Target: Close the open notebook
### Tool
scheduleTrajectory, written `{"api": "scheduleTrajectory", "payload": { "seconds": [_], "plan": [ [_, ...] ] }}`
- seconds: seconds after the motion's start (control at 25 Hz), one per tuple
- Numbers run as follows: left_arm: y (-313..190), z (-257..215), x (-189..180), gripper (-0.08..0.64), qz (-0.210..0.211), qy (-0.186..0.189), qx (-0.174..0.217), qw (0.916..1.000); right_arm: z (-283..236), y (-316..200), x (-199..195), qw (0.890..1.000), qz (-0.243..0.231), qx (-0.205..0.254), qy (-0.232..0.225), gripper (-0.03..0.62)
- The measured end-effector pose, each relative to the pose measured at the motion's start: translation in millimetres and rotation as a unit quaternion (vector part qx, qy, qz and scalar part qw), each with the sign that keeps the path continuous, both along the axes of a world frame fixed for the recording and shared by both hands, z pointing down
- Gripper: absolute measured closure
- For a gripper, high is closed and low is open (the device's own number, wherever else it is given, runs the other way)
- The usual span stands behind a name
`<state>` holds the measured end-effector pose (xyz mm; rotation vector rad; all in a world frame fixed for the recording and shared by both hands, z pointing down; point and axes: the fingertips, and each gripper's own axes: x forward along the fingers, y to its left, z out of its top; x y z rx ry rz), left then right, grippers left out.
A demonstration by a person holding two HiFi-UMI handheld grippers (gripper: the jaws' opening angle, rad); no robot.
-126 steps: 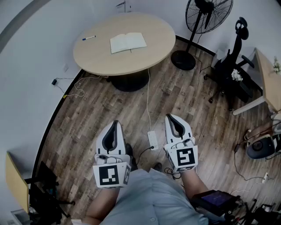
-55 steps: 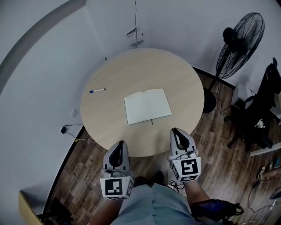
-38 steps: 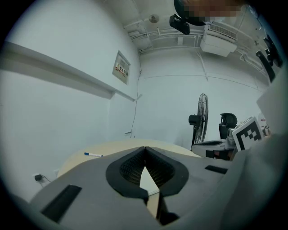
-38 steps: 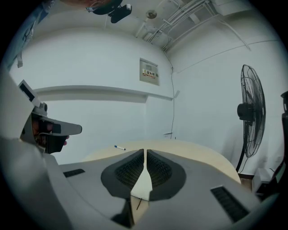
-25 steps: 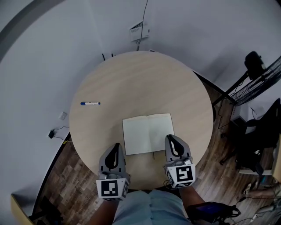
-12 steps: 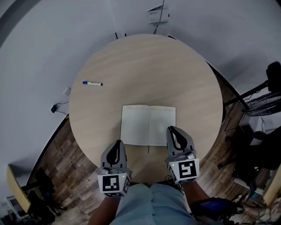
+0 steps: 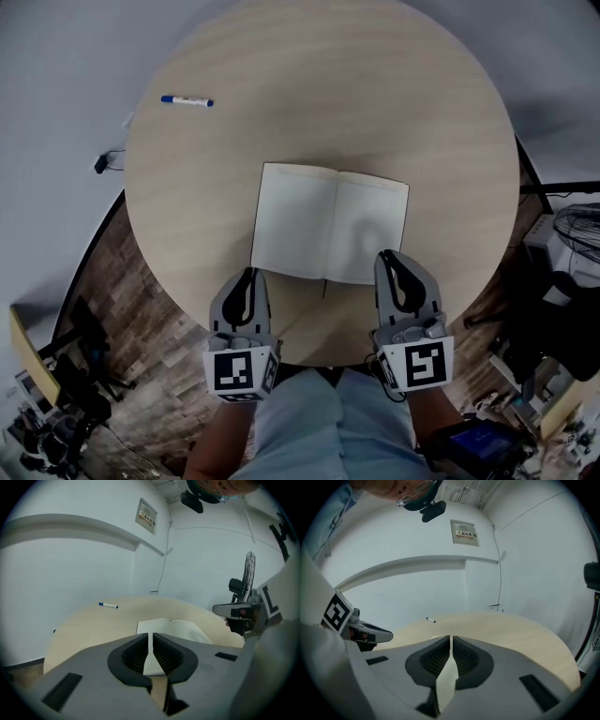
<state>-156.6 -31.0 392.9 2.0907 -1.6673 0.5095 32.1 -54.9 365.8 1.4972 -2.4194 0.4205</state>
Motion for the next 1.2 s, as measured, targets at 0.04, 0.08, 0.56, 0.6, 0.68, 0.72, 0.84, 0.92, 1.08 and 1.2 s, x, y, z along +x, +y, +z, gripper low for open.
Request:
{"api": "scheduleTrajectory", "payload": {
  "seconds": [0.04,0.08,0.56,0.6,0.68,0.72,0.84,0.92,1.08,1.2],
  "plan": [
    [-0.6,8.3,-0.6,0.523,-0.001,0.004,-0.008,1.0000,5.5,-0.4,0.3,1.000,-0.002,-0.006,0.002,0.543],
    [-0.9,16.7,-1.0,0.501,-0.002,0.007,-0.016,0.9998,10.8,-0.9,0.1,1.000,-0.003,-0.011,0.002,0.543],
    [-8.5,91.7,-14.5,0.378,-0.016,0.022,-0.089,0.9957,52.8,-9.6,-5.7,0.998,-0.016,-0.052,0.015,0.543],
    [-8.7,96.9,-15.2,0.377,-0.016,0.022,-0.094,0.9952,54.9,-10.3,-5.4,0.998,-0.016,-0.054,0.016,0.543],
    [-8.2,107.5,-16.3,0.376,-0.016,0.021,-0.108,0.9937,57.7,-12.1,-4.6,0.998,-0.014,-0.057,0.018,0.541],
    [-8.1,111.4,-16.8,0.373,-0.017,0.020,-0.115,0.9930,58.9,-13.0,-4.1,0.998,-0.012,-0.058,0.018,0.542],
    [-8.8,116.8,-17.5,0.373,-0.020,0.004,-0.126,0.9918,61.3,-14.7,-1.8,0.998,-0.009,-0.060,0.020,0.543],
    [-8.6,118.2,-16.8,0.371,-0.021,-0.003,-0.130,0.9913,61.7,-14.8,-0.1,0.998,-0.007,-0.061,0.020,0.543],
    [-8.7,118.4,-17.4,0.373,-0.021,-0.004,-0.130,0.9912,60.4,-15.8,2.5,0.998,-0.004,-0.058,0.019,0.543],
    [-9.8,117.8,-21.9,0.427,-0.028,-0.006,-0.130,0.9911,59.0,-15.6,5.8,0.998,0.000,-0.055,0.016,0.542]
  ]
}}
